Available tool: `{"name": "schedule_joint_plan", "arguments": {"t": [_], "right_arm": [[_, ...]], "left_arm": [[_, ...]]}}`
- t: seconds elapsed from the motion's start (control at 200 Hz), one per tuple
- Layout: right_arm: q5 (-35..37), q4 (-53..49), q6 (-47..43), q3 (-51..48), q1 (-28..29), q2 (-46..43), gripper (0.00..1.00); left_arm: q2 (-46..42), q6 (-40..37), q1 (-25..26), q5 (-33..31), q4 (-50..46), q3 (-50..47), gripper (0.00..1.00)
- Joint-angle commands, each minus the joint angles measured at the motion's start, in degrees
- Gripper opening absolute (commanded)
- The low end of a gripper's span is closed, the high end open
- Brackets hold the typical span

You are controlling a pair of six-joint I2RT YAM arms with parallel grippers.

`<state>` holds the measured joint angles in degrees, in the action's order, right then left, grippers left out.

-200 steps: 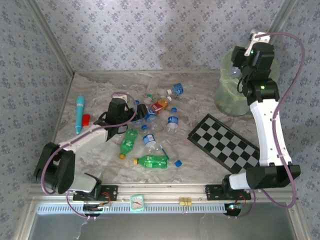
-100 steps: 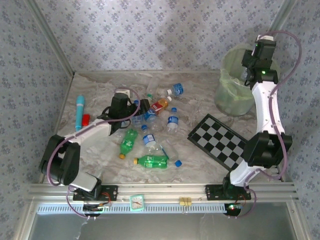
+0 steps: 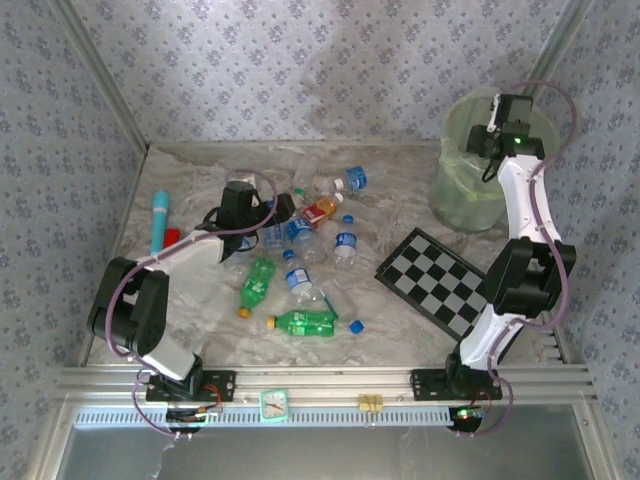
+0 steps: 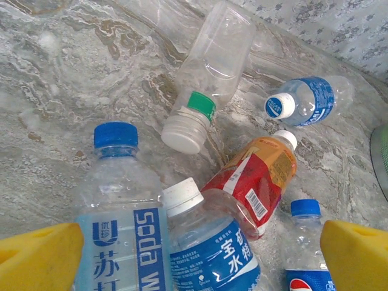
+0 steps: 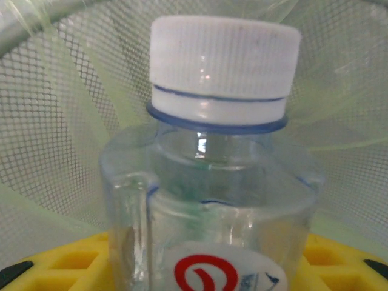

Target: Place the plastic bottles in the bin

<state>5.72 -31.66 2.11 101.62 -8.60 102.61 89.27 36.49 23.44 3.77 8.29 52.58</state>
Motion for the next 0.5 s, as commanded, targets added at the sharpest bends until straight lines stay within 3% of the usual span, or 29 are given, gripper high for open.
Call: {"name": "schedule_joint_plan", "arguments": {"t": [0.0, 0.12, 0.3, 0.495], "right_arm": [[-0.90, -1.21, 0.25, 2.35, -0.13, 1.08, 0.56], [-0.96, -1.30, 0.62, 3.11, -0.06, 1.13, 0.68], [1.25, -2.08, 0.37, 5.80, 0.74, -0.49, 1.00], [4.52, -0.72, -1.69, 5.83, 4.23, -6.27, 1.00]], "left_arm": [[0.12, -0.19, -0.50, 0.36, -0.12, 2.18, 1.00], [0.11, -0.19, -1.02, 0.36, -0.34, 2.27, 1.00], [-0.93, -0.02, -1.55, -0.52, -0.97, 1.99, 1.00], [-4.16, -0.37, -2.08, -2.89, -2.95, 0.98, 1.00]]}}
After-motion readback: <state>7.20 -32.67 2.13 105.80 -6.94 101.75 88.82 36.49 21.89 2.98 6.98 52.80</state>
